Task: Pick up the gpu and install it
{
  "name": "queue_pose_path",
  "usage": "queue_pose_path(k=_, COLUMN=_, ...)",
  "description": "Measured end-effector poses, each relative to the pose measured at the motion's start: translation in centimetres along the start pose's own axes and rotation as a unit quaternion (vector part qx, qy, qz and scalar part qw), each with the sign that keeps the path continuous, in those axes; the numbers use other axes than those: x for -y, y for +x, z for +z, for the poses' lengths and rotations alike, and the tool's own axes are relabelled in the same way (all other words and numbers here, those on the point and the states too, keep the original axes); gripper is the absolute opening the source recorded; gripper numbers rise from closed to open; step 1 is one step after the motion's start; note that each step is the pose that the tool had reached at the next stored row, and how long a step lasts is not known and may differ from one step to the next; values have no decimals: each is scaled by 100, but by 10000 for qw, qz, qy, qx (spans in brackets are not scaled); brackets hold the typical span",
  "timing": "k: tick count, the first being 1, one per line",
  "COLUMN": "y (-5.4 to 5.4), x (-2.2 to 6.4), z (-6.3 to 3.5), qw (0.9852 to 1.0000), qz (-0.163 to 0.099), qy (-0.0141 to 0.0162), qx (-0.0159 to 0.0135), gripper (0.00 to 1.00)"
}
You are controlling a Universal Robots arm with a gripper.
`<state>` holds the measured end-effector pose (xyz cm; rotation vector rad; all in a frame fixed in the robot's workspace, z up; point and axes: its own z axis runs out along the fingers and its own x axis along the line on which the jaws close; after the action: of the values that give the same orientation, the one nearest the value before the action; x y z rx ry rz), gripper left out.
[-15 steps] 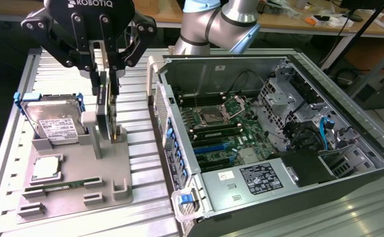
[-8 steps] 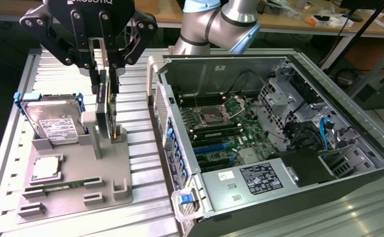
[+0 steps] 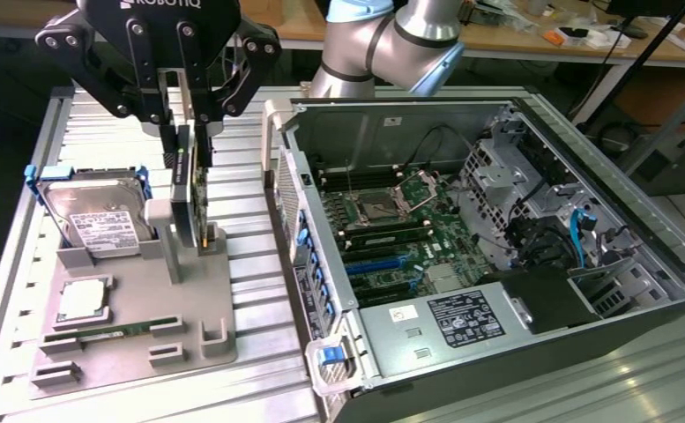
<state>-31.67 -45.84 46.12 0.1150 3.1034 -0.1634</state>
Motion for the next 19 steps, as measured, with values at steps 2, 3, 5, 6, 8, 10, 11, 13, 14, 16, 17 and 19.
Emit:
queue_pose_path(k=2, y=0, x=0, z=0, qw=10000, qz=0, qy=0, qx=0, gripper=27)
queue_pose_path(k=3, y=0, x=0, z=0, qw=10000, qz=0, qy=0, qx=0, gripper=27)
queue_pose_path(k=5, y=0, x=0, z=0, qw=10000, qz=0, qy=0, qx=0, gripper=27)
queue_pose_path(k=6, y=0, x=0, z=0, qw=10000, qz=0, qy=0, qx=0, gripper=27)
queue_pose_path(k=8, y=0, x=0, z=0, qw=10000, qz=0, qy=0, qx=0, gripper=27)
queue_pose_path(k=10, y=0, x=0, z=0, qw=10000, qz=0, qy=0, qx=0, gripper=27)
queue_pose_path(k=11, y=-16, x=-2, z=1, qw=10000, qz=0, qy=-1, qx=0, gripper=27)
queue_pose_path(k=13, y=-92, x=-7, z=2, qw=10000, qz=1, qy=0, qx=0, gripper=27)
queue_pose_path(k=14, y=-142, x=-11, z=4, qw=10000, qz=1, qy=0, qx=0, gripper=27)
queue_pose_path(k=16, y=-230, x=-18, z=6, qw=10000, qz=0, qy=1, qx=-1, gripper=27)
queue_pose_path(k=17, y=-275, x=-21, z=7, qw=10000, qz=0, qy=0, qx=0, gripper=27)
queue_pose_path(k=19, y=-355, x=-27, z=10, qw=10000, qz=0, qy=0, qx=0, gripper=27)
